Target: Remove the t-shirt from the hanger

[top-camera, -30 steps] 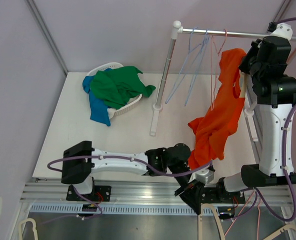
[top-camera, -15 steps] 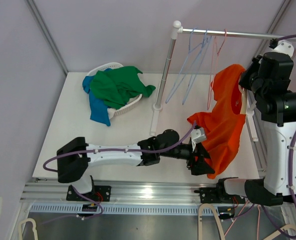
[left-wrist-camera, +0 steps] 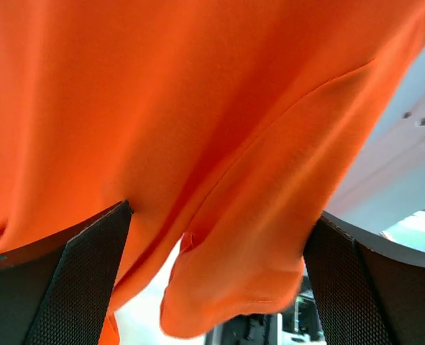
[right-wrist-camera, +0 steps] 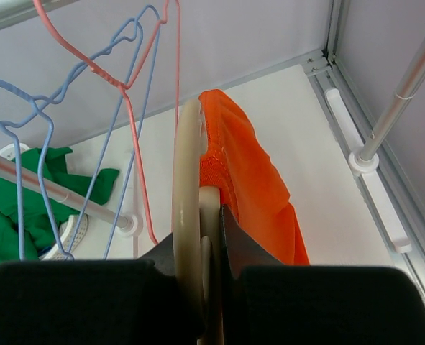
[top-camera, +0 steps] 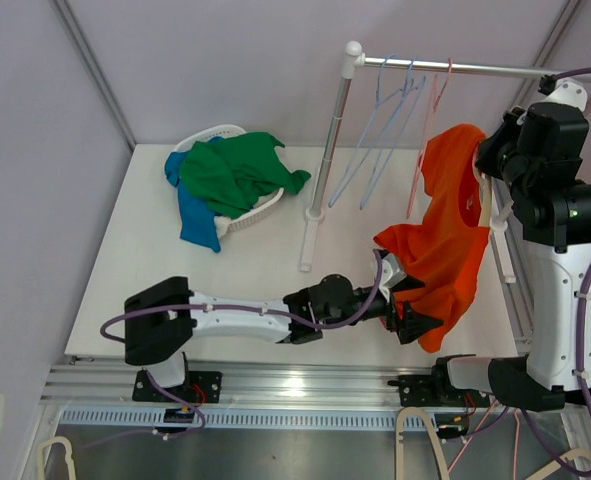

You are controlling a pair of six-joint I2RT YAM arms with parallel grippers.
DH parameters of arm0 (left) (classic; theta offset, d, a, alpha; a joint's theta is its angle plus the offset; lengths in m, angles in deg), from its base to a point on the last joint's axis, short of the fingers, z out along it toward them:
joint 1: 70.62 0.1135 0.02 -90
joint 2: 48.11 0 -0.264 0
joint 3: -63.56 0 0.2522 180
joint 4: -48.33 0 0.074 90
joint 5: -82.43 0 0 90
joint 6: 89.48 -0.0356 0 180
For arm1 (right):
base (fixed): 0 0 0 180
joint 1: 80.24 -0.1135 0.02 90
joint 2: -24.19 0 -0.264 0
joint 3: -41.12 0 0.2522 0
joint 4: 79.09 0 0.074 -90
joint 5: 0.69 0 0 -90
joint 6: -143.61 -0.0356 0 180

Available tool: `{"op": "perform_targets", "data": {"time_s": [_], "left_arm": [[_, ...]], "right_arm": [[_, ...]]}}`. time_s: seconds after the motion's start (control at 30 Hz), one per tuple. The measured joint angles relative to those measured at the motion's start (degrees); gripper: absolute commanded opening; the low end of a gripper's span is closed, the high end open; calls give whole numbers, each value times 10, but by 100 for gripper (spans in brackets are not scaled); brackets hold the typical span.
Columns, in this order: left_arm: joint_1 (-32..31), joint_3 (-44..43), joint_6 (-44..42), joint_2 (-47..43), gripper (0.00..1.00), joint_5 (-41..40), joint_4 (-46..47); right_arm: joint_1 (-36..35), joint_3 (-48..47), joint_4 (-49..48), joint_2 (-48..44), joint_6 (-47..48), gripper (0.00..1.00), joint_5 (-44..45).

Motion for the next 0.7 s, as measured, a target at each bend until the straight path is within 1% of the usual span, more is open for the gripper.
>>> {"op": "perform_targets", "data": {"time_s": [0.03, 0.07, 0.1, 0.13, 0.17, 0.2, 0.27, 0.33, 0.43, 0.63, 0.7], "left_arm": [[-2, -10, -6, 11, 89, -2, 0], [-3, -22, -11, 22, 57, 0, -1], [-4, -38, -17, 34, 43, 15, -6], [-4, -63, -26, 48, 15, 37, -16], [-3, -89, -30, 61, 2, 56, -27], [-3, -119, -35, 73, 1, 74, -40], [-3, -157, -40, 82, 1, 103, -58], [-5, -164, -42, 77, 1, 119, -56], [-18, -156, -67, 60, 1, 123, -65], [-92, -157, -154, 5, 1, 129, -150], [-117, -170, -185, -12, 1, 146, -188]], "right_arm": [[0, -2, 0, 1, 0, 0, -2], [0, -5, 0, 1, -1, 0, -3], [0, -8, 0, 2, -2, 0, -4], [0, -10, 0, 2, -2, 0, -5], [0, -12, 0, 3, -3, 0, -7], [0, -13, 0, 4, -4, 0, -8], [0, -14, 0, 7, -5, 0, -9], [-1, -14, 0, 10, -5, 0, -8], [-1, -14, 2, 17, -4, 0, -6], [-1, -15, 6, 33, -5, 0, 3], [-1, -15, 12, 36, -5, 0, 3]]}}
